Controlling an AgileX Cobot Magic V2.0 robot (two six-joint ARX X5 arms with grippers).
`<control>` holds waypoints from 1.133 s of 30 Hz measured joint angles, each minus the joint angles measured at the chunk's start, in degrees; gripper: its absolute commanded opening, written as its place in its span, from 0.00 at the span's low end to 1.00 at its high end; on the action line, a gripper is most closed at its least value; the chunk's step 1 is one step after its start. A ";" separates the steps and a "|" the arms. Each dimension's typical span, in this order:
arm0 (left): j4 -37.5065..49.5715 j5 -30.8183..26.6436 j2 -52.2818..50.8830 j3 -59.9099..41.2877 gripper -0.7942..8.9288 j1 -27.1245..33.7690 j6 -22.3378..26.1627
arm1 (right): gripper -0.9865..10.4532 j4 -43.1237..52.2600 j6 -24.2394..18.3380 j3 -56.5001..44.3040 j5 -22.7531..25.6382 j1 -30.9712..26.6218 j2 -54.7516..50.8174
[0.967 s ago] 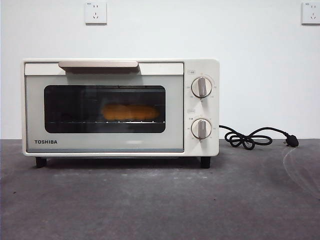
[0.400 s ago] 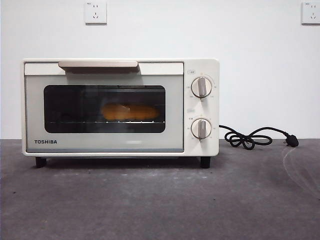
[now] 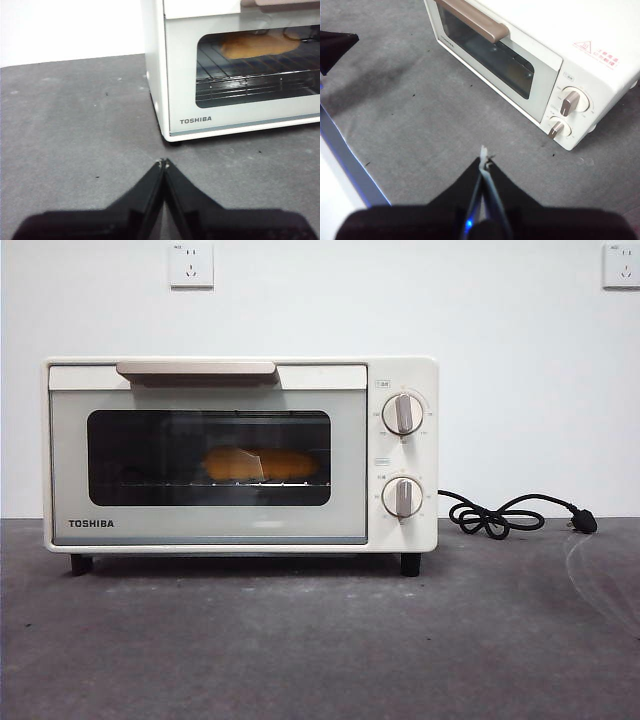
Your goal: Take the corn from the table,put the corn in the oven
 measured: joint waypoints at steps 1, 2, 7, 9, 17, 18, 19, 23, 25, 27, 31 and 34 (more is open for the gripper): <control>-0.02 0.00 0.00 0.00 0.08 0.15 0.00 | 0.09 0.00 0.02 0.00 0.02 0.00 0.00; -0.02 0.00 0.02 -0.02 0.08 0.20 0.00 | 0.09 0.00 0.02 0.00 0.00 0.00 0.00; -0.02 0.00 0.61 -0.02 0.08 0.22 0.00 | 0.09 0.00 0.02 0.00 0.02 0.00 0.00; 0.00 0.00 0.76 -0.02 0.08 0.22 0.00 | 0.09 0.00 0.02 0.00 0.02 0.00 0.00; -0.02 0.00 1.38 0.00 0.08 0.22 0.00 | 0.09 0.00 0.00 0.00 0.20 0.00 0.00; -0.02 0.00 1.38 -0.02 0.08 0.22 0.00 | 0.09 0.00 0.00 0.00 0.44 0.00 0.00; -0.02 0.00 1.38 0.00 0.08 0.22 0.00 | 0.09 -0.02 -0.02 0.00 0.92 0.00 0.00; 0.00 0.00 1.38 -0.02 0.08 0.22 0.00 | 0.09 0.46 -4.52 0.00 6.16 -1.57 0.00; -0.02 0.00 1.38 0.00 0.08 0.22 0.00 | 0.09 2.99 -8.81 0.00 7.21 -5.03 0.00; -0.02 0.00 1.38 0.00 0.08 0.22 0.00 | 0.09 6.97 -10.73 0.00 6.40 -9.57 0.00; 0.00 0.00 1.38 -0.02 0.08 0.22 0.00 | 0.09 16.68 -9.33 -1.75 -0.96 -22.80 -1.09; 0.00 0.00 1.44 -0.02 0.08 0.22 0.00 | 0.09 20.41 -5.75 -5.92 -3.43 -31.93 -4.33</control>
